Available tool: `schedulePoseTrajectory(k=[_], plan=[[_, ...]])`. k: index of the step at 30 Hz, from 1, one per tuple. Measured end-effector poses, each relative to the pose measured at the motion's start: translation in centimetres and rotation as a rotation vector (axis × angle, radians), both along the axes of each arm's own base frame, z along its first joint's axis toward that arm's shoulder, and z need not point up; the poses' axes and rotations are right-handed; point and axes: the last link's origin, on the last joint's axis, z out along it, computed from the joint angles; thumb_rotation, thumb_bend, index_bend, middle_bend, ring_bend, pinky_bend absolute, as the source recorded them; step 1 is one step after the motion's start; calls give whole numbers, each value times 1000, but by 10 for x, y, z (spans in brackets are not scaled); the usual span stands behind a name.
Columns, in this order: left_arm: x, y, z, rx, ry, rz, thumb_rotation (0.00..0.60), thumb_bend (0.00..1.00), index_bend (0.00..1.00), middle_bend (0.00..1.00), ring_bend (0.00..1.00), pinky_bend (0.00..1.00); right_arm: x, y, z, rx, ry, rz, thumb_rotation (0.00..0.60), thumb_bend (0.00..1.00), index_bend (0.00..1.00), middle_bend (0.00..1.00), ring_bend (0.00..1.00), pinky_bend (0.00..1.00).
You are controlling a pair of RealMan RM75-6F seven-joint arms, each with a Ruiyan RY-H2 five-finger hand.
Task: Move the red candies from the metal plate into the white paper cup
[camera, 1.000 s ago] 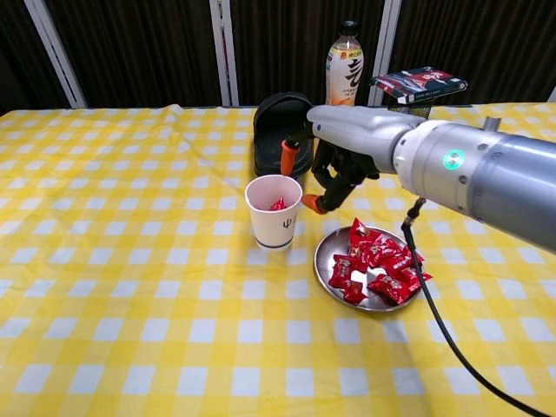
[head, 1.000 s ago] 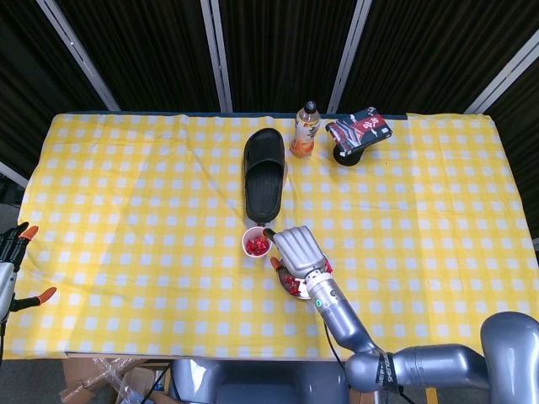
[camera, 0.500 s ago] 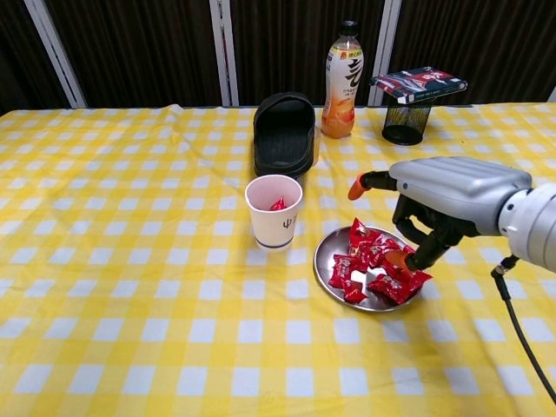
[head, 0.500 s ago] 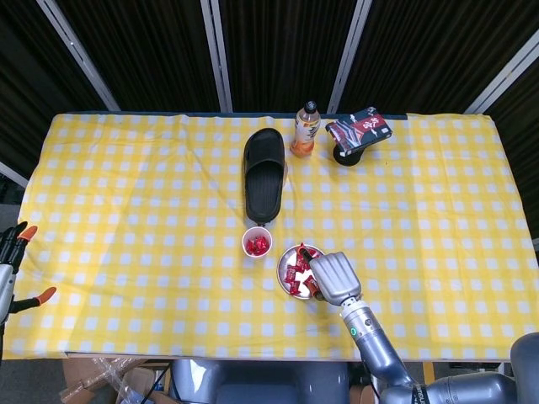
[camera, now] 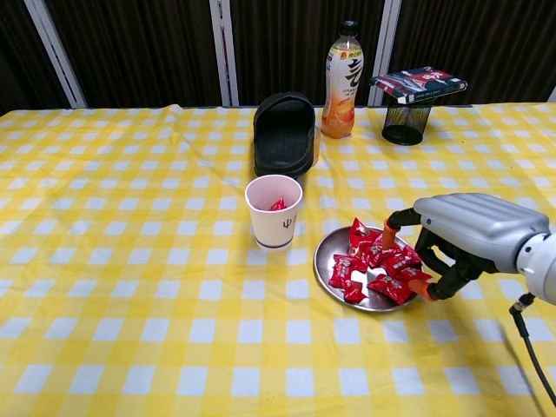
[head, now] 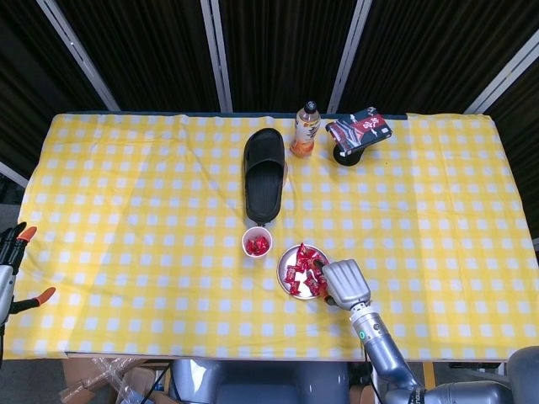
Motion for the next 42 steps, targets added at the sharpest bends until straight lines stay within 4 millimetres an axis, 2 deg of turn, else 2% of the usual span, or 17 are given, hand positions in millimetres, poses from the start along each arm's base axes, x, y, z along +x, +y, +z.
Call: schedulePoseTrajectory(k=[20,24,34,38,42], plan=[[0,0,0,2,2,4,600,39,16,0,0,0,-23,1,-5,11,12,-44,600,395,353,818,891,846],[0,0,0,2,2,3,600,39,16,0,0,0,-23,1,-6,14,5,-44,600,395,382,818,891,846],[0,0,0,4,-2,3,600,38,16,0,0,0,-23,2,-9,17,-10,-47,600,395,383,818,891,846],[0,0,0,3,-2,5,600,39,16,0,0,0,-24,2,-9,14,-17,-50,600,397,421,818,891,846],[0,0,0,3,-2,5,600,38,16,0,0,0,-24,2,-10,17,-26,-56,600,463,475,818,891,846]])
